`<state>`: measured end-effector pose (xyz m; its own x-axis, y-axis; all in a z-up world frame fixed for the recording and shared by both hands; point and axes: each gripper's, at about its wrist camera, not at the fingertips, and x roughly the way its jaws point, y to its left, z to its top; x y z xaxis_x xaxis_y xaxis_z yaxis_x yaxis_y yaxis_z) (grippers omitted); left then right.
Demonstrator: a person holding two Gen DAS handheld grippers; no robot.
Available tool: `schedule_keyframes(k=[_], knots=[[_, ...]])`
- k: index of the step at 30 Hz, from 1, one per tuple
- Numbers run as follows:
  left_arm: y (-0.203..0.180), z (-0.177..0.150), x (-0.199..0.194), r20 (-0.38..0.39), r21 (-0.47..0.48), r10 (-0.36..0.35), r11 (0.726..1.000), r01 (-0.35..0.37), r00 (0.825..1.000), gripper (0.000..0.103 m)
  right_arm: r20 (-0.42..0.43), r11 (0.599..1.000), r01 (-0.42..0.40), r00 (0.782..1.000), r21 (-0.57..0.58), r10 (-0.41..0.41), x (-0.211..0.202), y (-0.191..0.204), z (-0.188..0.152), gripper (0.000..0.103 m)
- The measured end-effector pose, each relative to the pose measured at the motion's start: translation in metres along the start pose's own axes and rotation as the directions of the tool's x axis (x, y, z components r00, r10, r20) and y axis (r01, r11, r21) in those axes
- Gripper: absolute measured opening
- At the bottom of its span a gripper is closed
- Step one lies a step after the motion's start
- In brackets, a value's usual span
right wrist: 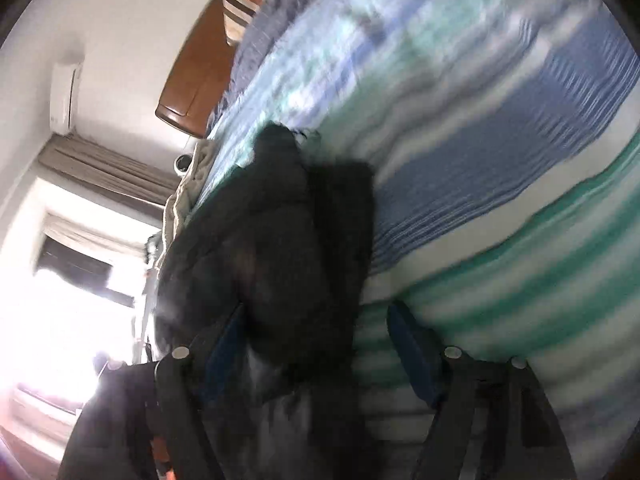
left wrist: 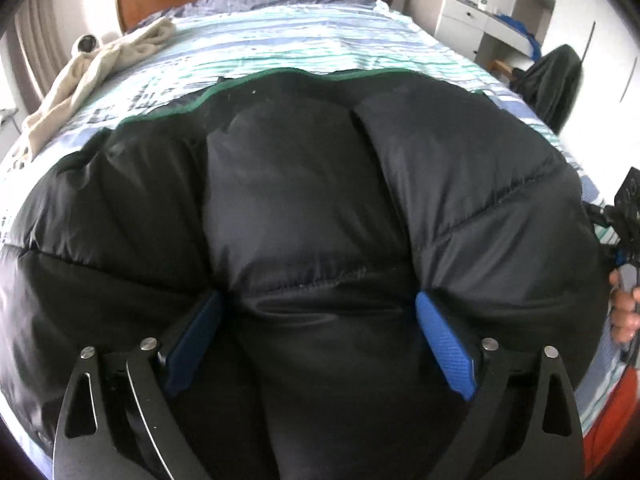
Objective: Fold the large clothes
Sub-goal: 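Grasp the folded jacket edge with the right tool and lift it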
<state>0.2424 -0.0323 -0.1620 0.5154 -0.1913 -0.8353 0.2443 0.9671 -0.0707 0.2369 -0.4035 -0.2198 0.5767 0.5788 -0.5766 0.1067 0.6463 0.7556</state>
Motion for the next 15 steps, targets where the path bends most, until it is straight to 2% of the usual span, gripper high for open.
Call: schedule_keyframes(k=[2, 3, 5, 7, 10, 11, 14, 15], knots=[[-0.001, -0.003, -0.001, 0.004, 0.001, 0.003, 1.0, -0.003, 1.0, 0.096, -0.039, 1.0, -0.02, 0.999, -0.009, 0.02, 0.007, 0.006, -0.001, 0.076], [0.0, -0.005, -0.001, 0.007, 0.002, 0.003, 1.0, -0.003, 1.0, 0.097, -0.079, 0.999, -0.041, 0.996, -0.014, 0.039, 0.014, 0.008, -0.001, 0.073], [-0.002, -0.006, -0.001, 0.012, 0.003, 0.001, 1.0, -0.001, 1.0, 0.097, -0.121, 0.998, -0.057, 0.991, -0.031, 0.053, 0.024, 0.016, -0.004, 0.053], [-0.001, -0.004, -0.001, 0.007, 0.003, -0.004, 1.0, 0.004, 1.0, 0.097, -0.063, 0.996, -0.058, 0.997, -0.062, 0.054, 0.014, 0.031, -0.009, 0.026], [0.005, 0.005, -0.009, -0.033, -0.009, 0.009, 1.0, -0.009, 0.999, 0.091, 0.049, 0.987, -0.094, 0.994, -0.127, 0.101, -0.013, 0.069, -0.021, 0.025], [0.008, 0.01, -0.019, -0.042, -0.023, 0.008, 1.0, -0.009, 0.999, 0.085, 0.08, 0.982, -0.097, 0.991, -0.164, 0.111, -0.021, 0.086, -0.025, 0.025], [0.019, 0.035, -0.069, 0.05, -0.055, -0.048, 0.997, 0.051, 0.998, 0.087, 0.149, 0.945, -0.029, 0.985, -0.327, 0.082, -0.04, 0.15, -0.044, 0.025], [0.022, 0.05, -0.094, 0.089, -0.054, -0.101, 0.993, 0.106, 0.991, 0.09, 0.174, 0.909, 0.034, 0.984, -0.416, 0.044, -0.04, 0.182, -0.057, 0.025]])
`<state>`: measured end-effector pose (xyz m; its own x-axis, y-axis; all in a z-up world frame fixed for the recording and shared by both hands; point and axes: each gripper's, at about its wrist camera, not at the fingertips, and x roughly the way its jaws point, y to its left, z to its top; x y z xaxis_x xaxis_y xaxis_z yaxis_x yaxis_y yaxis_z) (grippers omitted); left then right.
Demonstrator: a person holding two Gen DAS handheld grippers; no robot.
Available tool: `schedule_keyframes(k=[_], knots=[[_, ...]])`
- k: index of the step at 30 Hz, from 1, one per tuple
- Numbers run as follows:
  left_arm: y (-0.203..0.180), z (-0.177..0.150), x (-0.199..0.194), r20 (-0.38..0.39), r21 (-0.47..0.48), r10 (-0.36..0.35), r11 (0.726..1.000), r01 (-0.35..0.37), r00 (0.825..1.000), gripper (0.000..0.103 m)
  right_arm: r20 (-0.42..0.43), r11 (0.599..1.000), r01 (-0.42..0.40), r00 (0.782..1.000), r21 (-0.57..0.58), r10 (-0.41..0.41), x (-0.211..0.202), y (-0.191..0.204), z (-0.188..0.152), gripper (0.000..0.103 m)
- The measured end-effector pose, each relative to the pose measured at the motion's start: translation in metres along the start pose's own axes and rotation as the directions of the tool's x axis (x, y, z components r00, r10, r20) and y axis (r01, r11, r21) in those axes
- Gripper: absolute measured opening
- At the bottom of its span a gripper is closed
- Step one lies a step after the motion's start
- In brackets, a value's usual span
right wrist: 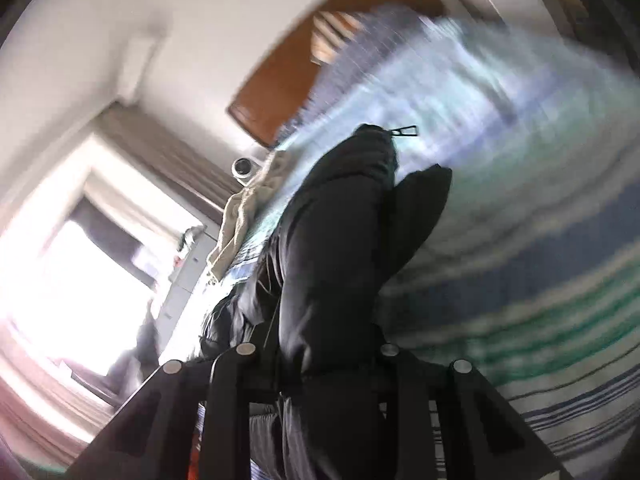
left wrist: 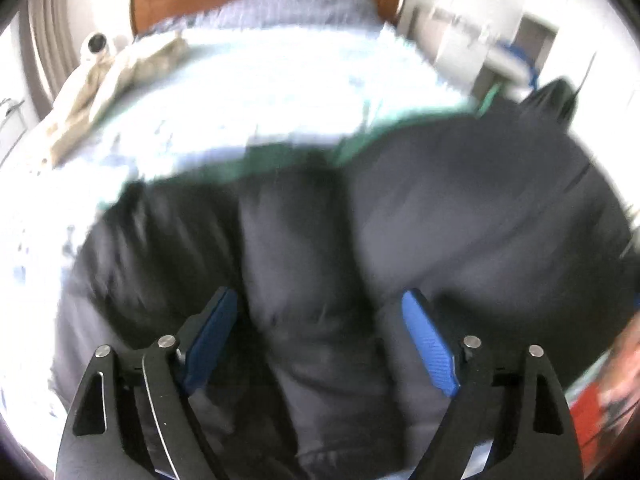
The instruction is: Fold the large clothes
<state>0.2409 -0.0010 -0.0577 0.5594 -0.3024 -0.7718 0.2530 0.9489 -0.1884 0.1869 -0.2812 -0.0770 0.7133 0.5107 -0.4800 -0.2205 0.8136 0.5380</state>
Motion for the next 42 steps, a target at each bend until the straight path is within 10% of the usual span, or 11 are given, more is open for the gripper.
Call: schedule_keyframes(k=[8, 14, 17, 21, 23, 26, 28, 33, 42], knots=[[-0.053, 0.082, -0.068, -0.104, 0.222, -0.297, 0.923, 0.314, 0.949, 0.099, 0.072, 0.864, 0.191, 0.981, -0.466, -0.178, 0.033, 0.17, -0.03, 0.025], [-0.074, 0.073, -0.041, -0.192, 0.358, -0.024, 0.929, 0.093, 0.981, 0.099, 0.176, 0.631, 0.307, 0.949, -0.713, -0.262, 0.055, 0.238, -0.085, 0.025], [-0.058, 0.068, -0.028, -0.189, 0.317, 0.065, 0.949, -0.002, 0.98, 0.05, 0.181, 0.58, 0.294, 0.952, -0.759, -0.245, 0.057, 0.246, -0.103, 0.028], [-0.02, 0.083, -0.03, -0.201, 0.189, -0.038, 0.979, 0.077, 0.979, 0.035, 0.021, 0.761, 0.022, 1.0, -0.649, -0.011, 0.011, 0.225, -0.091, 0.061], [0.006, 0.089, -0.025, -0.211, 0.14, -0.098, 0.982, 0.129, 0.973, 0.035, 0.026, 0.849, -0.094, 0.992, -0.521, 0.126, -0.023, 0.205, -0.081, 0.062], [0.032, 0.086, -0.017, -0.219, 0.118, -0.127, 0.981, 0.155, 0.967, 0.035, 0.111, 0.926, -0.069, 0.987, -0.37, 0.118, -0.043, 0.17, -0.06, 0.062], [0.045, 0.082, -0.01, -0.225, 0.097, -0.135, 0.982, 0.16, 0.965, 0.036, 0.04, 0.941, -0.057, 0.996, -0.334, 0.074, -0.019, 0.161, -0.053, 0.035], [0.072, 0.078, -0.003, -0.233, 0.072, -0.128, 0.986, 0.148, 0.964, 0.037, -0.212, 0.93, -0.238, 0.96, -0.281, 0.182, 0.072, 0.175, -0.071, 0.033], [0.176, 0.055, 0.03, -0.257, -0.232, -0.089, 0.972, 0.028, 0.962, 0.048, -0.341, 0.935, -0.194, 0.936, -0.296, 0.087, 0.189, 0.211, -0.118, 0.031]])
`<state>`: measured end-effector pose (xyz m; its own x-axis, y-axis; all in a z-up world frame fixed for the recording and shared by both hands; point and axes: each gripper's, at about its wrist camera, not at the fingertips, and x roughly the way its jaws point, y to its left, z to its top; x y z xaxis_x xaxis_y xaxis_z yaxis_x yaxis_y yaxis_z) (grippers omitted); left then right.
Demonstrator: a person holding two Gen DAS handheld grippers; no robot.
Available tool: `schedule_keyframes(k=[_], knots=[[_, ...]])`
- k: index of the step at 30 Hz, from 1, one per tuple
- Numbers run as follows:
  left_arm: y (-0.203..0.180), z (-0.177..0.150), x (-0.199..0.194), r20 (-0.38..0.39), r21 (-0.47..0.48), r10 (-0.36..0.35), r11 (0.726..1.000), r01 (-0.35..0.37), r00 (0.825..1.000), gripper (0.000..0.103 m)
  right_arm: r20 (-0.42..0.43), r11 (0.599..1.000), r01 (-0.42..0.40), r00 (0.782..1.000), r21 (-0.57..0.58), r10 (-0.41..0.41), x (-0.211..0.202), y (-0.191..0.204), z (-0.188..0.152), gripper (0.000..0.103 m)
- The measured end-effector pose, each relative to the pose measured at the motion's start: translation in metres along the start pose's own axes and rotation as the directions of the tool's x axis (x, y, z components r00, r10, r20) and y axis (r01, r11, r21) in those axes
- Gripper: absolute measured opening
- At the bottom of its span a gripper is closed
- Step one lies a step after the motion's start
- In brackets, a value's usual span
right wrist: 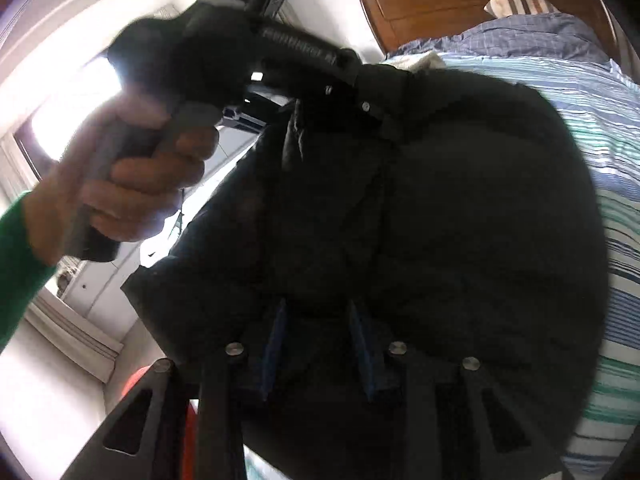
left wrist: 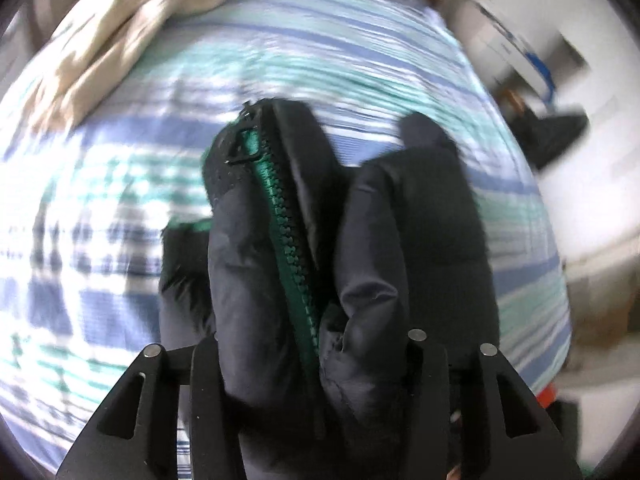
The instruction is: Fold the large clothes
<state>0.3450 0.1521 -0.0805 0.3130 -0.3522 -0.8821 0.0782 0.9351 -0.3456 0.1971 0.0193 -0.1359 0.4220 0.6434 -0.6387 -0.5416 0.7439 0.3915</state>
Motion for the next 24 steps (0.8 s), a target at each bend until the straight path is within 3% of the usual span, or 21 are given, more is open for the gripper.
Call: schedule_keyframes(k=[3, 6, 10, 13, 15, 17, 21, 24], knots=[[0.038, -0.004, 0.02, 0.026, -0.201, -0.033, 0.979, 0.038, 0.999, 0.055, -0.012, 0.998, 0.047, 0.999, -0.029, -0.047, 0.023, 0.004, -0.001, 0.031], [0.062, -0.011, 0.04, 0.044, -0.279, -0.072, 0.957, 0.082, 0.996, 0.061, -0.014, 0.988, 0.114, 0.993, -0.104, -0.116, 0.034, 0.016, -0.008, 0.031], [0.075, -0.018, 0.051, 0.062, -0.299, -0.134, 0.943, 0.147, 0.989, 0.062, -0.015, 0.986, 0.116, 0.993, -0.124, -0.118, 0.03, 0.024, -0.015, 0.031], [0.069, -0.023, 0.052, 0.069, -0.245, -0.1, 0.963, 0.114, 0.993, 0.064, -0.039, 0.983, 0.122, 0.991, -0.134, -0.129, 0.012, 0.034, -0.016, 0.031], [0.071, -0.027, 0.053, 0.074, -0.242, -0.101, 0.963, 0.116, 0.992, 0.065, -0.048, 0.993, 0.085, 0.995, -0.087, -0.09, -0.01, 0.04, -0.012, 0.032], [0.084, -0.024, 0.055, 0.071, -0.26, -0.13, 0.955, 0.144, 0.989, 0.065, -0.019, 0.997, 0.067, 0.998, -0.043, -0.068, -0.035, 0.035, 0.001, 0.033], [0.094, -0.024, 0.059, 0.063, -0.268, -0.175, 0.945, 0.186, 0.983, 0.066, -0.038, 0.987, 0.161, 0.986, 0.02, -0.16, -0.064, -0.008, 0.058, 0.033], [0.096, -0.024, 0.06, 0.058, -0.264, -0.182, 0.946, 0.191, 0.982, 0.067, -0.085, 0.966, 0.257, 0.963, 0.008, -0.256, -0.051, -0.039, 0.108, 0.034]])
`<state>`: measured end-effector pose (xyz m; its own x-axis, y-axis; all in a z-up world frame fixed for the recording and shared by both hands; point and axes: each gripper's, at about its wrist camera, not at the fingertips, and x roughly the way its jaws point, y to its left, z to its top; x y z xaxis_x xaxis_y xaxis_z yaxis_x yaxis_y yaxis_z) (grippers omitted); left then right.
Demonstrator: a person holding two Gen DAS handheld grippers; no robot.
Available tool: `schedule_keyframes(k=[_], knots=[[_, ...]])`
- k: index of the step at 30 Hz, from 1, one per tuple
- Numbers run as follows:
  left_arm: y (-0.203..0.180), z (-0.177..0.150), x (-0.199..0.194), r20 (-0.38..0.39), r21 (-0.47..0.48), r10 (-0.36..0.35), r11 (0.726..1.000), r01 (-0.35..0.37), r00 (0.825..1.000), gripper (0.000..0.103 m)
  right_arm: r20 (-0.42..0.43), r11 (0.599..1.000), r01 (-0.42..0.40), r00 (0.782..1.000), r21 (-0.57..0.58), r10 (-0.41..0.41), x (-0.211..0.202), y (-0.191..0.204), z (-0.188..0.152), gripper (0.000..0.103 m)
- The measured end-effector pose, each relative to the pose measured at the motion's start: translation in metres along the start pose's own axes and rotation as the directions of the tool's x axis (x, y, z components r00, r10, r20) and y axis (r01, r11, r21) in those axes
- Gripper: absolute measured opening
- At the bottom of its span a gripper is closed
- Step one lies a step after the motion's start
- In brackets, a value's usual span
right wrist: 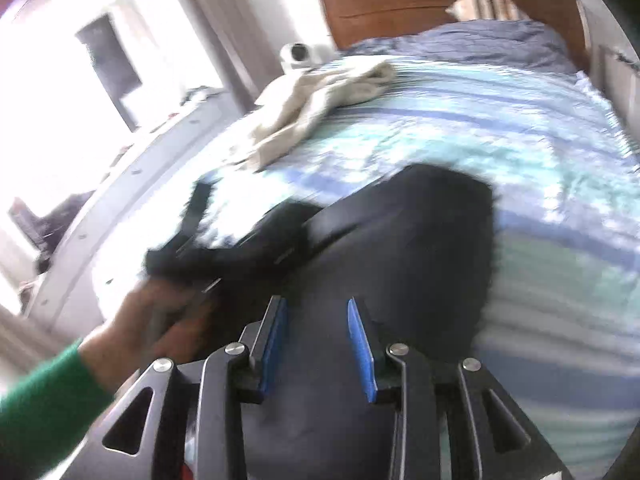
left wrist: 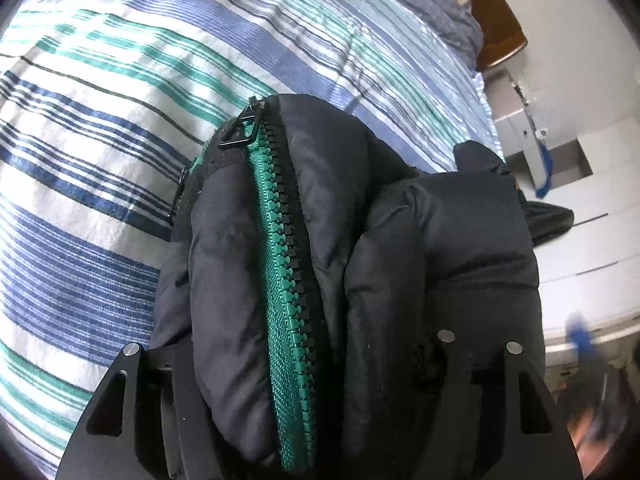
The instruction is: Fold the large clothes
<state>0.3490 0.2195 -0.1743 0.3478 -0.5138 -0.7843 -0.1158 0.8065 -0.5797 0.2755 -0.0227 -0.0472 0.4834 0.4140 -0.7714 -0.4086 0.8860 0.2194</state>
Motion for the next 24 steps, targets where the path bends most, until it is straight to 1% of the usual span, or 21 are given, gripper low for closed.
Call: schedule_keyframes(k=[1, 2, 4, 6, 7, 8, 9, 10, 12, 14, 16, 17, 19, 20, 21, 24], knots=[[0.001, 0.0, 0.0, -0.001, 0.001, -0.001, 1.0, 0.001, 1.0, 0.067, -0.02, 1.0, 0.03, 0.999, -0.001, -0.03, 0.014, -0.011, 0.015, 0.034], [0.001, 0.0, 0.0, -0.002, 0.002, -0.003, 1.0, 0.003, 1.0, 0.067, -0.039, 0.999, 0.033, 0.999, 0.004, -0.032, 0.025, -0.017, 0.026, 0.035], [0.003, -0.002, -0.001, -0.001, 0.003, -0.005, 1.0, 0.005, 1.0, 0.067, -0.117, 1.0, 0.017, 0.993, 0.006, -0.016, 0.061, -0.03, 0.05, 0.035], [0.004, -0.001, 0.001, 0.003, 0.002, 0.018, 1.0, -0.018, 1.0, 0.067, -0.212, 1.0, 0.018, 0.977, 0.02, -0.013, 0.109, -0.037, 0.047, 0.035], [0.004, 0.0, 0.003, 0.007, 0.001, 0.033, 0.999, -0.033, 0.999, 0.067, -0.238, 0.999, 0.032, 0.971, 0.024, -0.025, 0.13, -0.045, 0.057, 0.033], [0.004, 0.001, 0.005, 0.008, 0.004, 0.047, 0.999, -0.047, 0.999, 0.067, -0.273, 0.997, 0.063, 0.961, 0.037, -0.051, 0.148, -0.049, 0.054, 0.033], [0.004, 0.002, 0.007, 0.008, 0.011, 0.06, 0.998, -0.06, 0.998, 0.067, -0.288, 0.996, 0.076, 0.956, 0.04, -0.062, 0.157, -0.052, 0.052, 0.033], [0.004, 0.003, 0.009, 0.007, 0.015, 0.065, 0.998, -0.065, 0.998, 0.067, -0.299, 0.995, 0.089, 0.951, 0.038, -0.074, 0.159, -0.05, 0.048, 0.032], [0.005, 0.004, 0.011, 0.003, 0.018, 0.064, 0.998, -0.064, 0.998, 0.067, -0.316, 0.994, 0.11, 0.944, 0.022, -0.097, 0.168, -0.052, 0.052, 0.032], [0.006, 0.003, 0.011, 0.003, 0.024, 0.057, 0.998, -0.057, 0.998, 0.067, -0.306, 0.992, 0.129, 0.944, -0.001, -0.124, 0.162, -0.047, 0.05, 0.032], [0.005, 0.001, 0.01, 0.008, 0.038, 0.052, 0.998, -0.053, 0.999, 0.067, -0.277, 0.986, 0.154, 0.947, -0.057, -0.164, 0.149, -0.034, 0.045, 0.033], [0.005, 0.0, 0.01, 0.009, 0.045, 0.049, 0.998, -0.049, 0.999, 0.068, -0.267, 0.984, 0.157, 0.948, -0.086, -0.174, 0.153, -0.036, 0.049, 0.033], [0.005, 0.0, 0.01, 0.008, 0.046, 0.041, 0.998, -0.042, 0.999, 0.068, -0.231, 0.971, 0.147, 0.954, -0.191, -0.19, 0.127, -0.015, 0.039, 0.033], [0.005, 0.0, 0.009, 0.008, 0.045, 0.04, 0.998, -0.04, 0.999, 0.068, -0.214, 0.962, 0.135, 0.959, -0.236, -0.187, 0.111, -0.004, 0.032, 0.033], [0.005, 0.0, 0.009, 0.007, 0.046, 0.041, 0.998, -0.041, 0.999, 0.068, -0.211, 0.96, 0.113, 0.963, -0.256, -0.17, 0.096, 0.003, 0.026, 0.033], [0.006, 0.0, 0.009, 0.008, 0.046, 0.035, 0.998, -0.035, 0.999, 0.068, -0.224, 0.962, 0.01, 0.972, -0.274, -0.074, 0.045, 0.026, -0.003, 0.034]])
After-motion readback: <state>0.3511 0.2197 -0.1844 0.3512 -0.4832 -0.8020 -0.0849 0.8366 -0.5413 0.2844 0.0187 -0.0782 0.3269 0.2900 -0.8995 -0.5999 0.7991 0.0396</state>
